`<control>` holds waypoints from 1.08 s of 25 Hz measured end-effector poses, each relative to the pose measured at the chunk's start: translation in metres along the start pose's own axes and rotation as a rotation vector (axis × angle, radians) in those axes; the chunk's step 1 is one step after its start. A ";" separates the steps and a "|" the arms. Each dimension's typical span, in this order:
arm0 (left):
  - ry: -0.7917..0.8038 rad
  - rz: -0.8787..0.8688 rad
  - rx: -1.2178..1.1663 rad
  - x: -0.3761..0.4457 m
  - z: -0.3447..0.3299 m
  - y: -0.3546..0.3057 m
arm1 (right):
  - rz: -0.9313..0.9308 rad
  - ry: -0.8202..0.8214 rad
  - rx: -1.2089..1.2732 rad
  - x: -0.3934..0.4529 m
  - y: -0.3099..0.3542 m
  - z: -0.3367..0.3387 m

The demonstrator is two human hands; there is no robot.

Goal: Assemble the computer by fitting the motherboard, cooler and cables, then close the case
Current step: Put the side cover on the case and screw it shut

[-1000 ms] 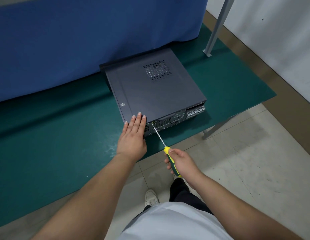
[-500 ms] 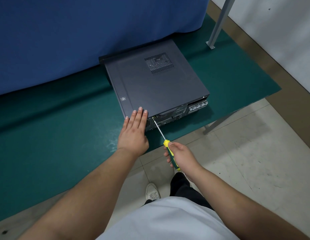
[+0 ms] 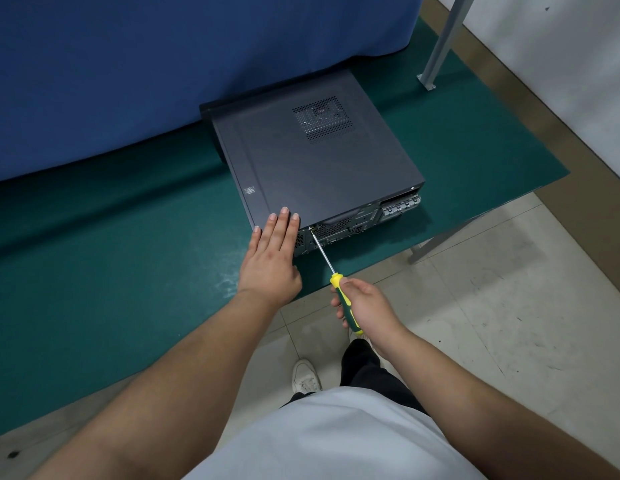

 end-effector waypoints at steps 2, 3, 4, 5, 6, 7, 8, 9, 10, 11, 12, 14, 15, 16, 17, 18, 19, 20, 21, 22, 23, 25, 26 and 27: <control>0.002 0.000 -0.001 0.000 0.000 0.000 | -0.004 -0.006 -0.006 0.001 -0.001 0.000; 0.003 0.001 -0.001 0.000 0.000 0.000 | -0.009 -0.011 -0.002 0.002 -0.001 0.000; 0.005 0.001 -0.002 0.000 0.000 0.000 | -0.017 -0.015 0.012 0.002 -0.001 -0.001; 0.007 0.002 -0.004 0.000 0.000 0.001 | -0.028 -0.015 0.044 0.002 -0.001 -0.001; 0.008 0.002 -0.005 -0.001 0.000 0.001 | -0.043 -0.009 0.102 0.002 -0.001 -0.002; 0.010 0.002 -0.006 -0.001 0.001 0.000 | -0.060 0.002 0.161 0.001 -0.001 -0.003; 0.011 0.002 -0.005 -0.001 0.001 0.000 | -0.076 0.008 0.198 0.001 -0.001 -0.004; 0.013 0.002 -0.004 -0.001 0.001 0.000 | -0.087 0.010 0.214 0.000 -0.002 -0.004; 0.014 0.001 -0.003 -0.001 0.001 0.000 | -0.096 0.016 0.221 0.000 -0.002 -0.004; 0.016 0.002 -0.002 -0.001 0.002 0.000 | -0.109 0.033 0.225 -0.001 -0.002 -0.003; 0.019 0.003 -0.002 -0.001 0.002 0.000 | -0.128 0.057 0.223 -0.001 -0.002 -0.002; 0.031 0.003 -0.009 -0.001 0.003 -0.001 | -0.168 0.092 0.204 0.000 0.000 0.000; 0.036 0.004 -0.016 0.000 0.004 -0.001 | -0.186 0.098 0.196 -0.001 0.002 0.000; 0.038 0.007 -0.021 0.000 0.005 -0.001 | -0.195 0.103 0.199 -0.002 0.003 -0.002; 0.041 0.009 -0.022 0.000 0.005 -0.001 | -0.186 0.098 0.204 -0.002 0.004 -0.004; 0.047 0.008 -0.020 0.001 0.006 -0.001 | -0.163 0.077 0.199 -0.003 0.004 -0.006; 0.054 0.007 -0.017 0.001 0.006 -0.001 | -0.138 0.051 0.195 -0.003 0.003 -0.008; 0.057 0.008 -0.015 0.001 0.006 -0.001 | -0.121 0.035 0.201 -0.005 0.003 -0.008; 0.059 0.010 -0.013 0.001 0.006 -0.001 | -0.121 0.041 0.214 -0.005 0.003 -0.008; 0.059 0.014 -0.012 0.001 0.006 -0.001 | -0.139 0.064 0.235 -0.005 0.002 -0.006; 0.059 0.015 -0.011 0.001 0.006 -0.001 | -0.167 0.088 0.246 -0.005 0.002 -0.005; 0.064 0.012 -0.016 0.001 0.007 -0.001 | -0.211 0.091 0.230 -0.005 0.003 -0.002; 0.065 0.012 -0.017 0.001 0.007 -0.001 | -0.206 0.088 0.225 -0.004 0.004 -0.002; 0.065 0.013 -0.018 0.001 0.007 -0.002 | -0.190 0.084 0.227 -0.004 0.003 -0.003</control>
Point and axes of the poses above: each hand's wrist, its own x-axis towards the middle knuckle, its own z-axis out of the back of the hand, y = z × x, the point moved 2 cm from there along x, towards the middle knuckle, and after that the axes turned 9 degrees about -y, right-handed, at the moved point
